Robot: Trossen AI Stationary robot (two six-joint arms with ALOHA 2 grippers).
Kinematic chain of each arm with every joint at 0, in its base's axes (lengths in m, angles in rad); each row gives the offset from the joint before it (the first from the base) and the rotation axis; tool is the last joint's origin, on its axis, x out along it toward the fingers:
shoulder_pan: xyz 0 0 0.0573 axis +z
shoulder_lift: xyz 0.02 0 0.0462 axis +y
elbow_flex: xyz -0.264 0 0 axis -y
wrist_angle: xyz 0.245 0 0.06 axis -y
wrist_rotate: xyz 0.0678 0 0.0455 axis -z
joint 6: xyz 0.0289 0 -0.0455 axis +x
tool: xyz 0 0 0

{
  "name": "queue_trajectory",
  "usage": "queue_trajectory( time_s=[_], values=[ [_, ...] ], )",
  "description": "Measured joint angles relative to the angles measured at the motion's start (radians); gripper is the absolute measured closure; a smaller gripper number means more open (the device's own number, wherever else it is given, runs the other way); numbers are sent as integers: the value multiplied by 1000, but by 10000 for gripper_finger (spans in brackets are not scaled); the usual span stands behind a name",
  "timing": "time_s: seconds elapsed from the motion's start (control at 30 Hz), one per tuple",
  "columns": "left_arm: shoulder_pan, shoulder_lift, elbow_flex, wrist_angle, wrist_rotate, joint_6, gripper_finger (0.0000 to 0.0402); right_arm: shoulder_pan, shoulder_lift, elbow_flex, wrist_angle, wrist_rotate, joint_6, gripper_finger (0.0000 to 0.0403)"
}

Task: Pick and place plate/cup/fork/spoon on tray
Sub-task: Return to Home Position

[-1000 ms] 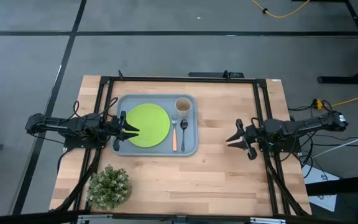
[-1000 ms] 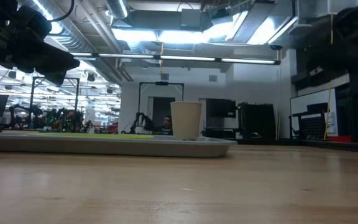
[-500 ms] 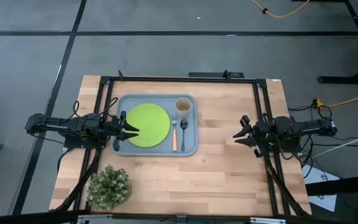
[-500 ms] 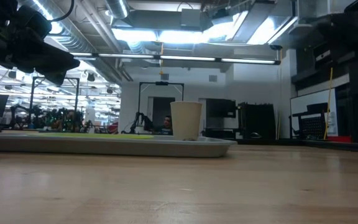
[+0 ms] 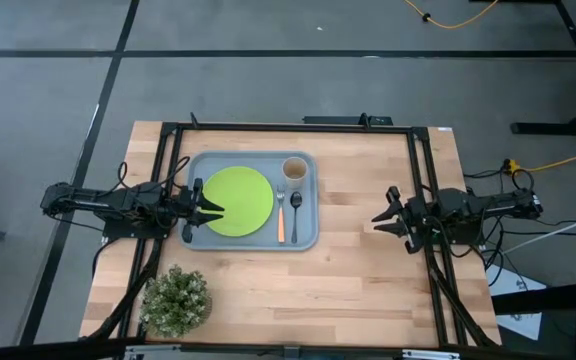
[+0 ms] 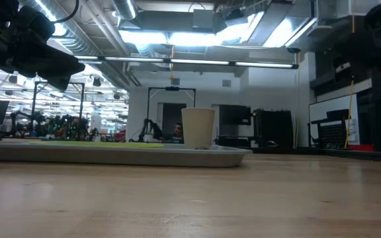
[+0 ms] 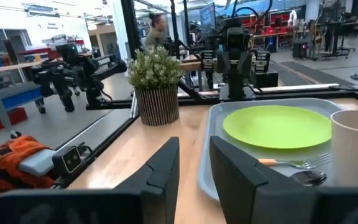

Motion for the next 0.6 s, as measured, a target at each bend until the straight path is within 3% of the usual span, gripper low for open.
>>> queue_trajectory(
  time_s=[0.2, 0.6],
  values=[
    [0, 0, 0, 0, 0, 0, 315, 0, 0, 0, 0, 0, 77, 309],
    [0, 0, 0, 0, 0, 0, 315, 0, 3, 0, 1, 0, 76, 309]
  ],
)
